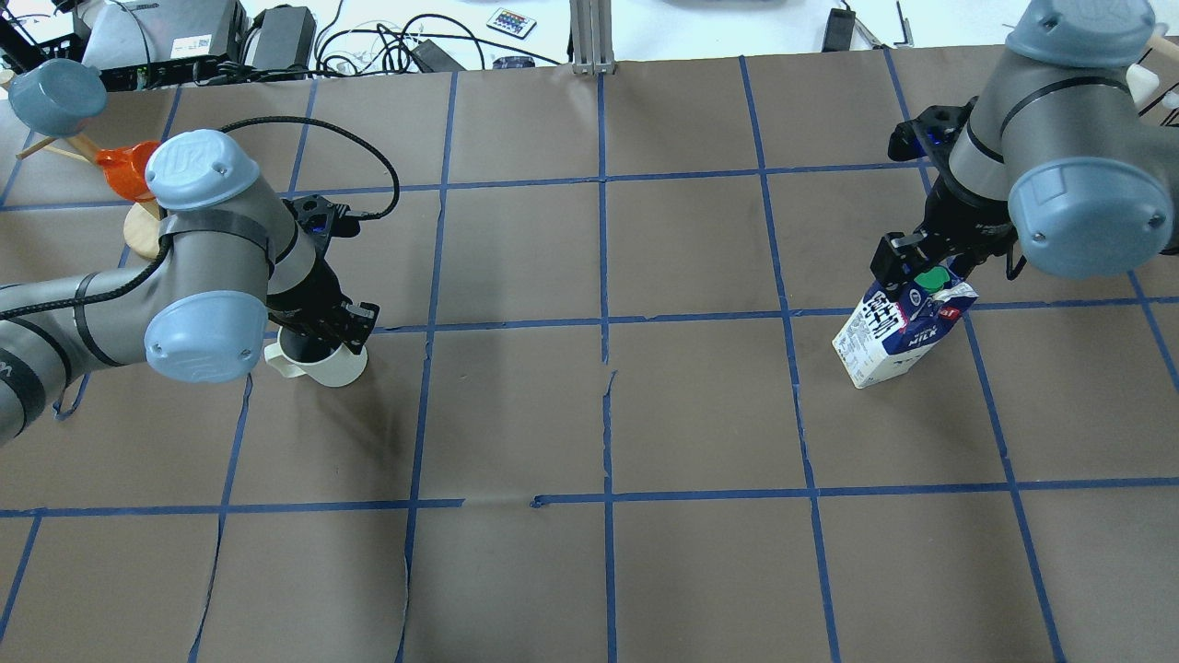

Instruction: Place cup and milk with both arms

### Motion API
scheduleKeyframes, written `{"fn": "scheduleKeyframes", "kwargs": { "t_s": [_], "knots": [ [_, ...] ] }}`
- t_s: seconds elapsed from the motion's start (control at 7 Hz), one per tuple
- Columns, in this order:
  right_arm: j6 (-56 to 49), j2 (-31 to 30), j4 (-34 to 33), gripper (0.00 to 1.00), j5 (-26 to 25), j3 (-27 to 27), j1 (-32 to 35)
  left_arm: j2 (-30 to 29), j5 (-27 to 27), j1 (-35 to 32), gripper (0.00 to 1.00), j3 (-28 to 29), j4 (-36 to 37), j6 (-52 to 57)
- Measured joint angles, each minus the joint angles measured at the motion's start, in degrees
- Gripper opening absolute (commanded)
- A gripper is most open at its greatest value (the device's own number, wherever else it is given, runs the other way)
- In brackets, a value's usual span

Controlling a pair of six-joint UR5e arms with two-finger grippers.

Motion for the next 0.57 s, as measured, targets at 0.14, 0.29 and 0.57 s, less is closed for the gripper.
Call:
{"fn": "scheduleKeyframes", "kwargs": {
  "t_s": [0.14, 0.29, 0.57],
  "knots": [
    [0.02, 0.0, -0.11, 0.36, 0.11, -0.06, 0.0, -0.13, 0.02, 0.0, 0.0, 0.15, 0.03, 0.04],
    [0.06, -0.12, -0.28, 0.35, 0.25, -0.1, -0.03, -0.18, 0.05, 0.0, 0.0, 0.29, 0.08, 0.01],
    [0.06, -0.38, -1.08, 0.36, 0.34, -0.46, -0.02, -0.32, -0.12, -0.55, 0.0, 1.62, 0.06, -0.4]
  ]
}}
